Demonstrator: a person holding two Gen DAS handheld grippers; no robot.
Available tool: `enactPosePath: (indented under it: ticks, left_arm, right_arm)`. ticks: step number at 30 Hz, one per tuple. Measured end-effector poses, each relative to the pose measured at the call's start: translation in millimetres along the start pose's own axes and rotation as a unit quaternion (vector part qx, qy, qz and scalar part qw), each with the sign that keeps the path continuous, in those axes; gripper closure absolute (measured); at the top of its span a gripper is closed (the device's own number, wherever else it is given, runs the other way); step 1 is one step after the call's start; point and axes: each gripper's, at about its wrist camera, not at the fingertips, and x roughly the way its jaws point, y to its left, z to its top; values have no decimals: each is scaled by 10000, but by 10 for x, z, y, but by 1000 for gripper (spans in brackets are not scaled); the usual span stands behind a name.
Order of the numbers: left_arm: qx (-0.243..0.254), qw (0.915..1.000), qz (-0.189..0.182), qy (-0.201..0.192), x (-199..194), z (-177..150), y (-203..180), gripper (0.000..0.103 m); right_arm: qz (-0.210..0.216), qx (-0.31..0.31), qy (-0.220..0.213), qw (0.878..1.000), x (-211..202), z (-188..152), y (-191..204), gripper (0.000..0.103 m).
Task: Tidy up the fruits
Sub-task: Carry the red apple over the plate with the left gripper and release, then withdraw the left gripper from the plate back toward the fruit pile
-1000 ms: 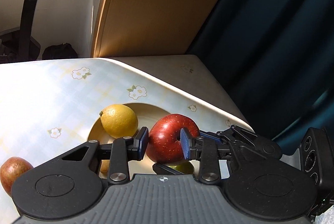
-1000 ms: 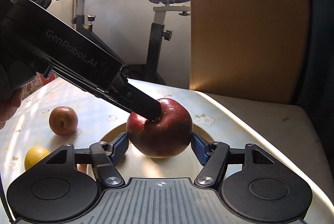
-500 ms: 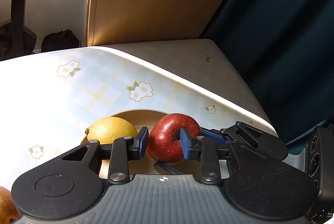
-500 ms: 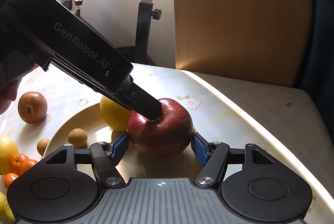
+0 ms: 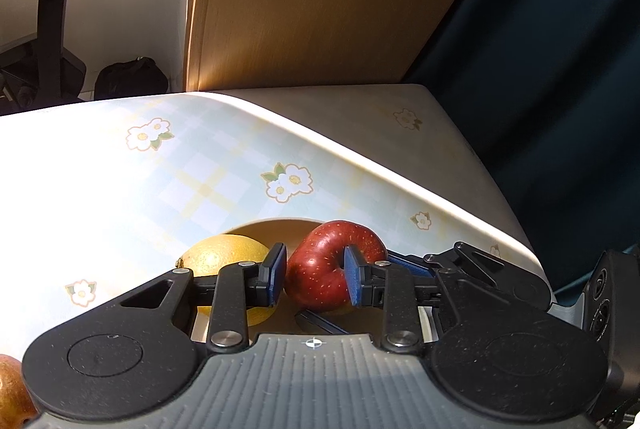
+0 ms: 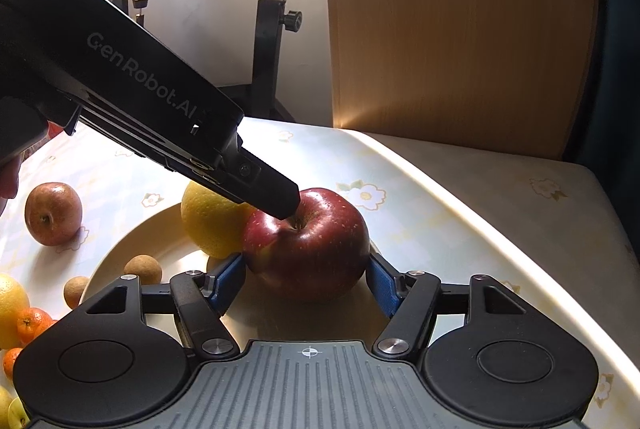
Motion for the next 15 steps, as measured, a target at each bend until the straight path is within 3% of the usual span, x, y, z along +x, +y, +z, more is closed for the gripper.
enactPosePath:
  ticks: [15]
  left_arm:
    - [-167, 9987, 160, -444, -534, -107, 86, 68]
  right_arm:
    - [-351, -149, -118, 9992, -259, 63, 197, 33]
